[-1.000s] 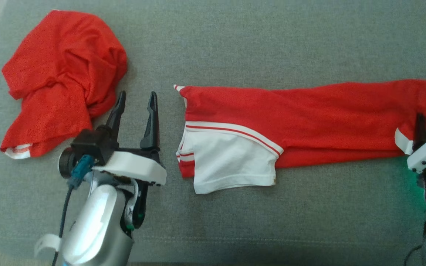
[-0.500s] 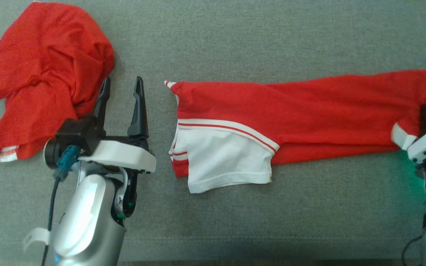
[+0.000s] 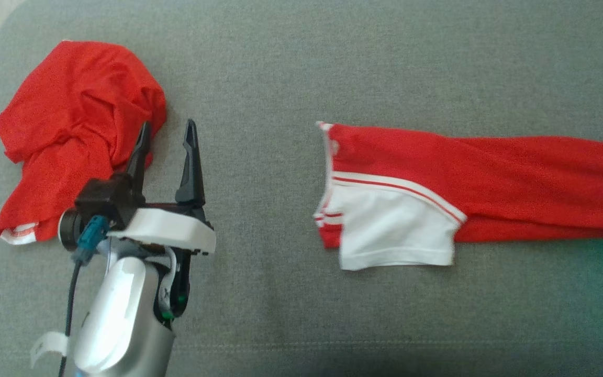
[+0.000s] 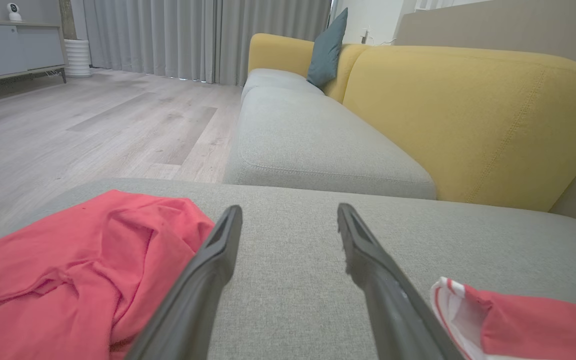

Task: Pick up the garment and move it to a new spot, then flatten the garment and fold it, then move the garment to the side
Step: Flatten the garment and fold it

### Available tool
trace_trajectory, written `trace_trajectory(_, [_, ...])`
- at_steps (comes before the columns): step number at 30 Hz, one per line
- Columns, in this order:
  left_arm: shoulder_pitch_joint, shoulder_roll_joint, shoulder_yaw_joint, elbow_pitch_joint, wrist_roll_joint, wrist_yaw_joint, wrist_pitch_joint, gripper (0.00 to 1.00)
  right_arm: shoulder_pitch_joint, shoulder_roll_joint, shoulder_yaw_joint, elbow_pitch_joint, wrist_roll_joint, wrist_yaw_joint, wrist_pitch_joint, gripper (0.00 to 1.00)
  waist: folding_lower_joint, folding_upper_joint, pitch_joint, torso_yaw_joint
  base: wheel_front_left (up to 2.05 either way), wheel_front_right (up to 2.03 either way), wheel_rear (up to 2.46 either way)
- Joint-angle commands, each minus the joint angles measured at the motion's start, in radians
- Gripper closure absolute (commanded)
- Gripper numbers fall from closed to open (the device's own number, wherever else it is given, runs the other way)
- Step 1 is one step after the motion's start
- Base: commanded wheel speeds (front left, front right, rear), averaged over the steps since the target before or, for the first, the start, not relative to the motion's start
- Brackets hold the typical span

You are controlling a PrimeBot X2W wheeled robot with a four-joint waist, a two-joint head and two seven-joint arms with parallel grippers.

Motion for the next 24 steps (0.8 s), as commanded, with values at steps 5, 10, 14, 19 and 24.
trace_trajectory(5, [0.007,0.005,0.038,-0.03,-0.001,-0.002,-0.012,0.0,-0.04,0.044,-0.047,-0.086,-0.122,-0.001,-0.006,1.0,0.0,0.0,-0.037,0.001,0.0,0.0,0.0])
trace_trajectory(10, [0.021,0.004,0.034,-0.027,-0.008,0.001,-0.012,0.0,-0.046,0.074,-0.007,-0.113,-0.117,-0.001,0.014,1.0,0.0,0.0,-0.066,0.005,0.0,0.0,0.0])
trace_trajectory(14, [0.041,0.003,0.029,-0.022,-0.015,0.004,-0.012,0.0,-0.051,0.097,0.068,-0.156,-0.059,-0.001,0.052,1.0,0.0,0.0,-0.104,0.008,0.0,0.0,0.0])
trace_trajectory(19, [0.066,0.002,0.027,-0.019,-0.022,0.01,-0.012,0.0,-0.039,0.11,0.215,-0.238,0.12,-0.001,0.14,1.0,0.0,0.0,-0.144,0.016,0.0,0.0,0.0])
trace_trajectory(24, [0.081,0.002,0.019,-0.025,-0.032,0.02,-0.012,0.0,0.005,0.11,0.389,-0.297,0.338,-0.001,0.18,1.0,0.0,0.0,-0.167,0.022,0.0,0.0,0.0])
